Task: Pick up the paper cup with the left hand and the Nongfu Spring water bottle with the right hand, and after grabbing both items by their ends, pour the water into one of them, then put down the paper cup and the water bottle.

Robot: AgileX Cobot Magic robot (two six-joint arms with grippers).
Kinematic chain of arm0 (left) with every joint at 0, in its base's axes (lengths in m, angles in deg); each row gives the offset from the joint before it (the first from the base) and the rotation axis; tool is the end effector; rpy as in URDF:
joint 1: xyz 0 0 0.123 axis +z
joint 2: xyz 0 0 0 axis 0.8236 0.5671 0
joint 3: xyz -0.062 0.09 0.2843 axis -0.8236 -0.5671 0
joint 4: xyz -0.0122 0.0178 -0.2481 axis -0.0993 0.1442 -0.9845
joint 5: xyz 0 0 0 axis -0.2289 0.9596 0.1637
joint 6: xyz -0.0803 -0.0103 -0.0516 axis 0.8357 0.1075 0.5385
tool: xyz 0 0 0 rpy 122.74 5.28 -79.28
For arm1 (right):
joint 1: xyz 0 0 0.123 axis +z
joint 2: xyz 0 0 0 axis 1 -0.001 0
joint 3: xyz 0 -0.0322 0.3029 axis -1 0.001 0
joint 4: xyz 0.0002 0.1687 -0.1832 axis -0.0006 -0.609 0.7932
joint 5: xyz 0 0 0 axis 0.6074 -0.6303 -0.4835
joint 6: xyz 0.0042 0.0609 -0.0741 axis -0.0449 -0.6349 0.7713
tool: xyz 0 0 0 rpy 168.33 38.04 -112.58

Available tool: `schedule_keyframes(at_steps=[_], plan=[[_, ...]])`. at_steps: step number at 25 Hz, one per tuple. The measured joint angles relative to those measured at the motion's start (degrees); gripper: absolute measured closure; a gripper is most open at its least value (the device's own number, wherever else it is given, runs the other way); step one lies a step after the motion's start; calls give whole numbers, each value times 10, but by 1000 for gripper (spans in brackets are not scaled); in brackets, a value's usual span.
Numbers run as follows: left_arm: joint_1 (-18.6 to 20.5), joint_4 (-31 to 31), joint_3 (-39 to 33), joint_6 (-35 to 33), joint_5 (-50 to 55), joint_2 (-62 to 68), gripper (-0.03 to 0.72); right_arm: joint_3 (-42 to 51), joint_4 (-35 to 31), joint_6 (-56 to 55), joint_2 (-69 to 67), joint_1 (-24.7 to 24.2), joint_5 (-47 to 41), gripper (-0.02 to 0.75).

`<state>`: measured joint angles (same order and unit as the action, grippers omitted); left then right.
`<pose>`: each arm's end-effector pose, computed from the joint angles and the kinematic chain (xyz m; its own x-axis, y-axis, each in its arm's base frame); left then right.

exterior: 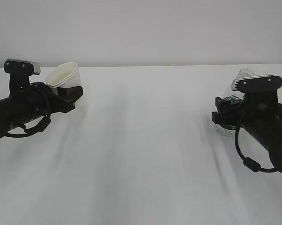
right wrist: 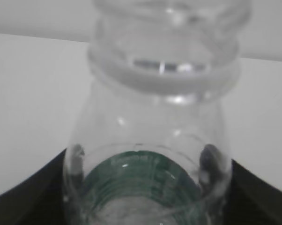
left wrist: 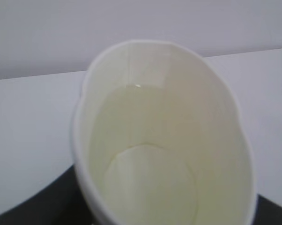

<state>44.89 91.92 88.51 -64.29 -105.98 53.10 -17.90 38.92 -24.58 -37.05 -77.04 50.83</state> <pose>0.3647 -0.0979 0.1438 -0.2935 -0.0550 -0.9544 0.4370 0.8802 -0.1852 0.3408 0.0593 0.1259 -0.3056 -0.1094 -0.9459 -0.0547 0.9938 -0.0973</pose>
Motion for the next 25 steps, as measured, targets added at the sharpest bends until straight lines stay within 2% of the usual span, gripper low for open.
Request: schedule_keyframes(at_steps=[6, 18, 25], plan=[[0, 0, 0, 0, 0, 0, 270, 7, 0, 0, 21, 0, 0, 151], [0, -1, 0, -1, 0, 0, 271, 97, 0, -1, 66, 0, 28, 151], [0, -2, 0, -1, -1, 0, 260, 109, 25, -11, 73, 0, 42, 151]])
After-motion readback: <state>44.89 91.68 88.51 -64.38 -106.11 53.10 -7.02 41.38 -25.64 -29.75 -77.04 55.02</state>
